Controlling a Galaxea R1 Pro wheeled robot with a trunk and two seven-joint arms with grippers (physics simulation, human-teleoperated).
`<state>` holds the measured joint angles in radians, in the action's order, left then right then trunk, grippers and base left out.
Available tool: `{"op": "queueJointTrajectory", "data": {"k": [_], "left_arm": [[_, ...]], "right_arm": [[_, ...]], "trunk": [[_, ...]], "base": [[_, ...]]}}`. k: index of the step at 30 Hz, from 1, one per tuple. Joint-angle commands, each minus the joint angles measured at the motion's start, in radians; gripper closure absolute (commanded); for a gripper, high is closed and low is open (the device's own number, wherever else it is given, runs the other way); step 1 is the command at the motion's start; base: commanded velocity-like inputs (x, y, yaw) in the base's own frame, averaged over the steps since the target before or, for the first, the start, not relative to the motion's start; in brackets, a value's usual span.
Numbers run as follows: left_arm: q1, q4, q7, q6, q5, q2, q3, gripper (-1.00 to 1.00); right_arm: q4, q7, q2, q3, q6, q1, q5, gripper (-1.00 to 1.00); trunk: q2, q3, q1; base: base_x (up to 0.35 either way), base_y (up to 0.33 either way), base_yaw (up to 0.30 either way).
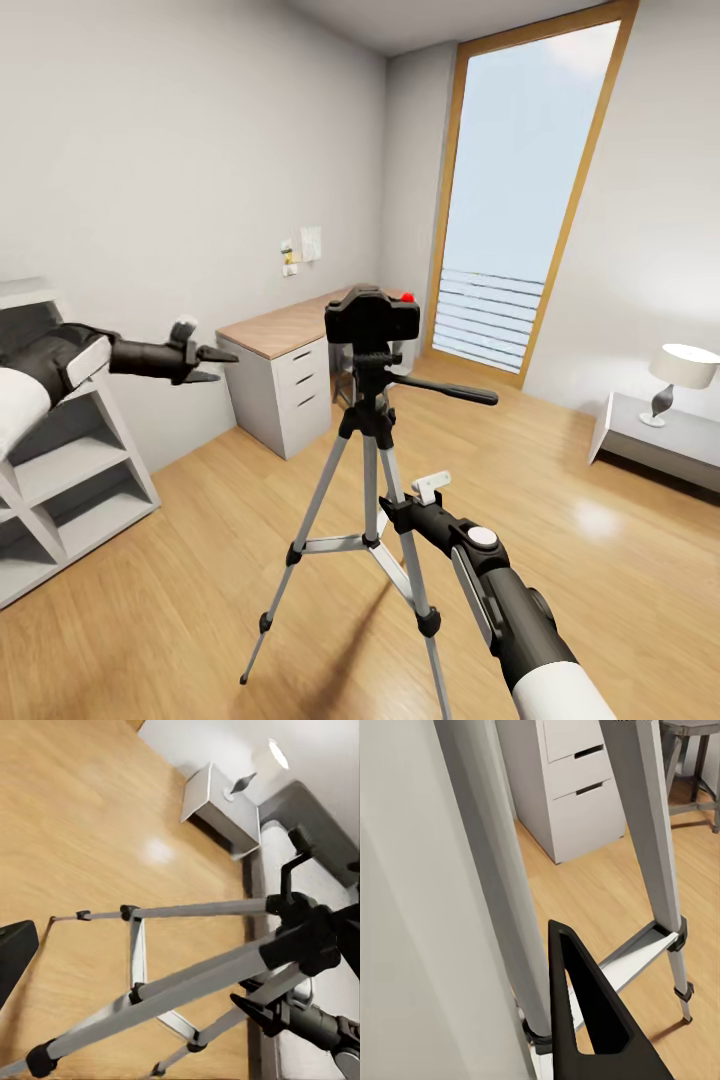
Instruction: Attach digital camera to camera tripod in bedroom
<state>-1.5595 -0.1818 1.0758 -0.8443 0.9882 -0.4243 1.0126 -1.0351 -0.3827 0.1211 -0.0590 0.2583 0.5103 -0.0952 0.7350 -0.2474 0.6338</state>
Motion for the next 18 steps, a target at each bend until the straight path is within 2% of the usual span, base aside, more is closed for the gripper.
{"op": "queueJointTrajectory", "data": {"k": [1,4,5,11,12,18], "left_arm": [[0.027,0.021,0.004,0.01,0.011,0.0,0.001,-1.0],[0.115,0.071,0.007,0.071,0.017,0.004,0.001,-1.0],[0.181,0.094,0.006,0.117,0.024,0.006,0.001,-1.0],[0.403,0.135,-0.014,0.262,0.056,0.019,0.001,-1.0],[0.484,0.141,-0.034,0.311,0.068,0.027,0.001,-1.0],[0.711,0.153,-0.139,0.431,0.098,0.054,0.001,-1.0]], "right_arm": [[0.067,-0.004,0.0,0.002,0.024,0.001,-0.041,1.0],[0.067,-0.004,0.0,0.002,0.024,0.001,-0.04,1.0],[0.067,-0.004,0.0,0.002,0.024,0.001,-0.04,1.0],[0.067,-0.005,-0.001,0.003,0.024,0.001,-0.041,1.0],[0.067,-0.005,-0.001,0.003,0.024,0.001,-0.041,1.0],[0.067,-0.006,-0.001,0.004,0.025,0.001,-0.041,1.0]], "trunk": [[0.001,-0.001,0.0],[0.001,-0.001,0.0],[0.001,-0.001,0.0],[0.001,-0.001,0.0],[0.001,-0.001,0.0],[0.001,-0.001,0.0]], "base": [[0.0,0.0,0.0],[0.0,0.0,0.0],[0.0,0.0,0.0],[0.0,0.0,0.0],[0.0,0.0,0.0],[0.0,0.0,0.0]]}}
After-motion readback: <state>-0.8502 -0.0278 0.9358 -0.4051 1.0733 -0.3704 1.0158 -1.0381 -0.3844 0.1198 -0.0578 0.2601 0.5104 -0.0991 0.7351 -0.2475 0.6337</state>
